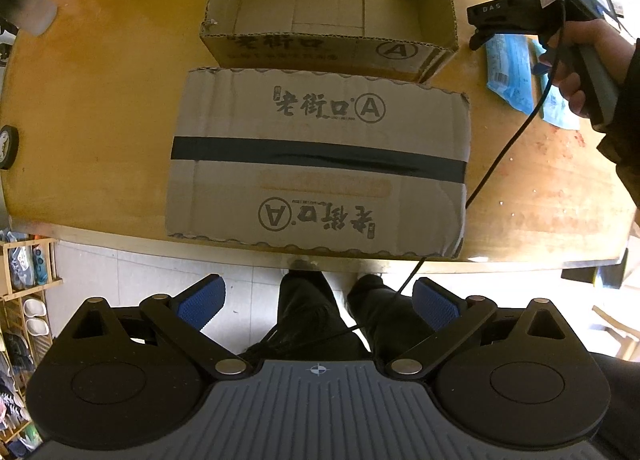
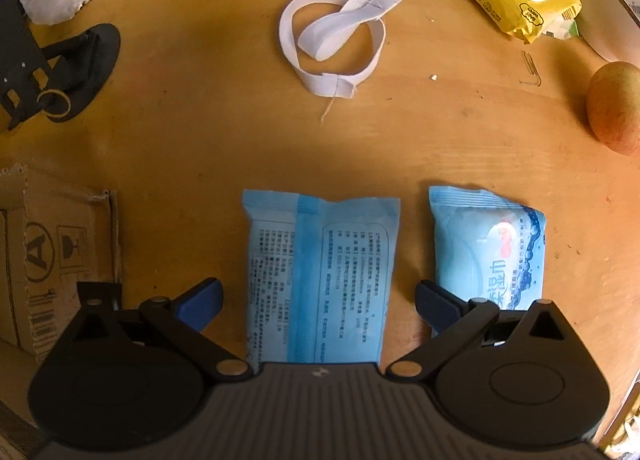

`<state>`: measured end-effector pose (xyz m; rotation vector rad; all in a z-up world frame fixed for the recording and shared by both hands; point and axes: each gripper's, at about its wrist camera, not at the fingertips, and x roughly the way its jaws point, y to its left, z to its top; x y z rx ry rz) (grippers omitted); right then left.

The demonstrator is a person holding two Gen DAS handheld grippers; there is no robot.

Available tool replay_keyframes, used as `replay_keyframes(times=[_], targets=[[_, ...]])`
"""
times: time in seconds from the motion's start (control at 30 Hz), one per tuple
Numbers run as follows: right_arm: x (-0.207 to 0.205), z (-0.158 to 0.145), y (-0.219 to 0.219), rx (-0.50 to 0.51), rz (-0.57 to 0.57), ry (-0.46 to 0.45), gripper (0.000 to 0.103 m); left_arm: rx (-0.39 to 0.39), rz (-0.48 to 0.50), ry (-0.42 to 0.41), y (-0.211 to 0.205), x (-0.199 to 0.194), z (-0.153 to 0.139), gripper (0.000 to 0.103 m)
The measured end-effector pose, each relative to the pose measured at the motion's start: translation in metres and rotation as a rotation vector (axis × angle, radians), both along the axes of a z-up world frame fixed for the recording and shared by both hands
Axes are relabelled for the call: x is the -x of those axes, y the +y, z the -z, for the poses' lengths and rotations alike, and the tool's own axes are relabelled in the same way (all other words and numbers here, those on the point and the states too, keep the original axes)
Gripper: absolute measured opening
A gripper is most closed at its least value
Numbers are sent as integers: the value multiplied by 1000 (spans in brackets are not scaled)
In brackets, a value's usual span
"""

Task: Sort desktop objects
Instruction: 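Close the right gripper on the blue packet's end, then lift the blue packet with the right gripper and carry it toward the smaller box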

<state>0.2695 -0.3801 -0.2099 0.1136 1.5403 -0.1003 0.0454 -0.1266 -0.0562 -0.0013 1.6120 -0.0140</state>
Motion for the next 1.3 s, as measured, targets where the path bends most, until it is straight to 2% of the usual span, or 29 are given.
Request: replay_keyframes(times=[0.23, 0.3, 0.4, 0.43, 0.47, 1.0, 1.3], targets=[[1, -2, -1, 5, 25, -5, 100, 1, 1, 0, 0, 1, -1, 103], [1, -4, -1, 6, 32, -6, 94, 1, 0, -1, 0, 1, -1, 103], [0, -9, -2, 4, 42, -6, 78, 3, -4, -5, 0, 0, -1, 103], [0, -11, -3, 3, 45, -6, 69, 4, -4, -7, 0, 0, -2, 103], [-1, -12, -3, 2, 48, -6, 67, 5, -4, -9, 0, 0, -2, 103], [2, -20, -4, -7, 49, -7, 61, 13, -5, -22, 1, 4, -6, 103], [7, -39, -2, -15, 39, -16, 61, 18, -7, -31, 3, 6, -7, 103]])
